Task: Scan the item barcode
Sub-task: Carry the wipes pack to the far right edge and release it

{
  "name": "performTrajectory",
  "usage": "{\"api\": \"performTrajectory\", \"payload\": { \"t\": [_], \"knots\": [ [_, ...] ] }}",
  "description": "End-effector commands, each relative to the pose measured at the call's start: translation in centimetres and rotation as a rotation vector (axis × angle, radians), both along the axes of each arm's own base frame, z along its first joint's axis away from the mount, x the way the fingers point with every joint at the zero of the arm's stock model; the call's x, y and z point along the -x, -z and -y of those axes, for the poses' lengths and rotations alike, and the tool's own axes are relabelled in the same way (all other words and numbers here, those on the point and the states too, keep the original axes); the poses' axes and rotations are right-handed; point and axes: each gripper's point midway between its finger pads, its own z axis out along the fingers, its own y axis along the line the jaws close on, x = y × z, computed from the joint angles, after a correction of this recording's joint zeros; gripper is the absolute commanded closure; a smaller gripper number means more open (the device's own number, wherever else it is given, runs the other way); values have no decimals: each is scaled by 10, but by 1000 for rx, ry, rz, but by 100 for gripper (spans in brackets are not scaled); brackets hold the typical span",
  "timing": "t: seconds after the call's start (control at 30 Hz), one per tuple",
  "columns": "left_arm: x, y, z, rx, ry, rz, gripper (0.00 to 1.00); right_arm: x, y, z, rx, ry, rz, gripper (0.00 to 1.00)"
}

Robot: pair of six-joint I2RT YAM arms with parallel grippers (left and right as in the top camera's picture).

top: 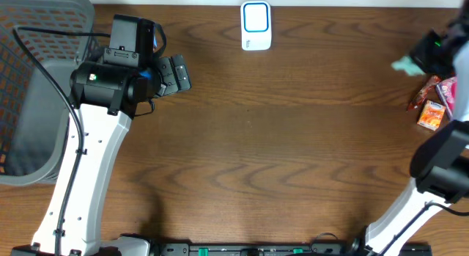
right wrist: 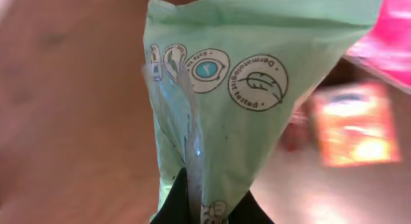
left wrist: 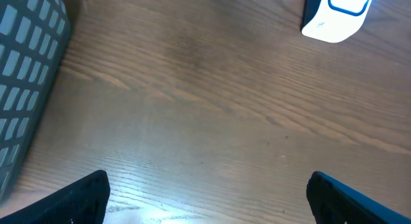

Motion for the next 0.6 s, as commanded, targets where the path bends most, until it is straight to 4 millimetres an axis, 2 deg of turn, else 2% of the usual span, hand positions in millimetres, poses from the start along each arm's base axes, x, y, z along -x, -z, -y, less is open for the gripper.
{"api": "performTrajectory", "payload": {
  "t": [0.0,0.2,0.27,0.33,0.37,0.43,0.47,0.57],
  "knots": [
    [0,2,-1,4,-7,-7,2,21,12,31,63,-24,-80,99],
    [0,2,-1,4,-7,-7,2,38,16,52,53,9,-106,93],
    [0,2,-1,4,-7,-8,2,42,16,56,57,20,-114,85],
    [0,2,-1,4,-7,-7,2,46,17,61,74,31,-130,66],
    [0,2,-1,4,-7,-8,2,48,17,63,82,35,-139,54],
    [0,2,-1,4,-7,-7,2,52,17,65,96,43,-160,14],
    [0,2,-1,4,-7,-8,2,53,18,65,94,42,-163,1],
    [0,2,-1,4,-7,-7,2,55,19,61,74,36,-170,1]
  ]
}}
